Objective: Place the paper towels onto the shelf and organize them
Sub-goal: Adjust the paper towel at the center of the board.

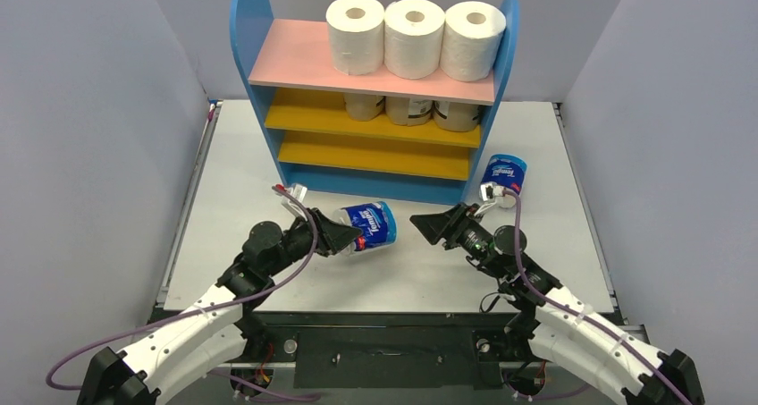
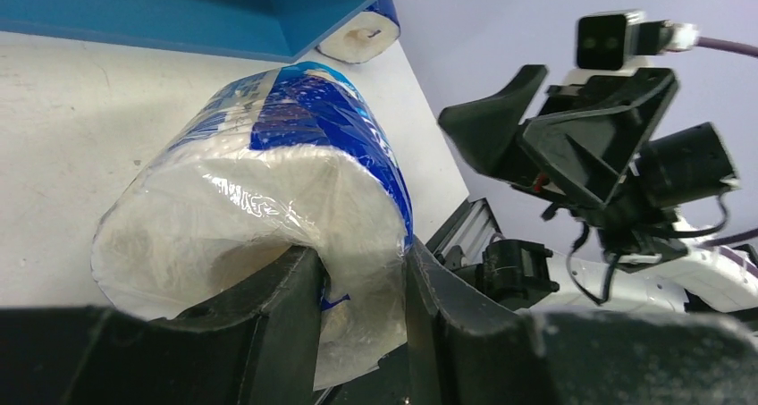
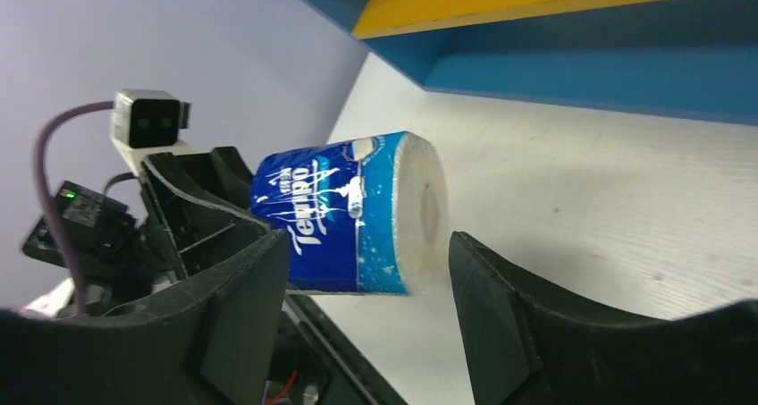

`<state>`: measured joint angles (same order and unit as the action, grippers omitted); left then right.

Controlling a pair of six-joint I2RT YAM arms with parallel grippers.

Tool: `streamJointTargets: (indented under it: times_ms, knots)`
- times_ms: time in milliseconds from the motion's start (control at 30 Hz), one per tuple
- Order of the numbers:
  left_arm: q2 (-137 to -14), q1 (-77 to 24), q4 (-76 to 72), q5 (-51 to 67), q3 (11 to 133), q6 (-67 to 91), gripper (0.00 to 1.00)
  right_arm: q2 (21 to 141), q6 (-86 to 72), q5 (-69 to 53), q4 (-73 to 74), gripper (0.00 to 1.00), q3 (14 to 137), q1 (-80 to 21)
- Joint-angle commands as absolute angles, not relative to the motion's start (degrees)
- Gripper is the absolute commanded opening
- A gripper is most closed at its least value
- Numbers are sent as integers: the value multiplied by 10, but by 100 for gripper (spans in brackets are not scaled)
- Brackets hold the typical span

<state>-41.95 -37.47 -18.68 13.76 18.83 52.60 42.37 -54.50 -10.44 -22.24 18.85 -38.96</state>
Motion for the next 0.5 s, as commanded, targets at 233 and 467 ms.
streamJointTargets:
  times_ms: [233, 467]
  knots:
    - [-526, -380, 50, 105, 391, 383, 25, 346, -377, 95, 199, 61, 320, -385]
    - [-624, -404, 187, 56, 506, 297, 32, 380, -376, 156, 247, 58, 325, -387]
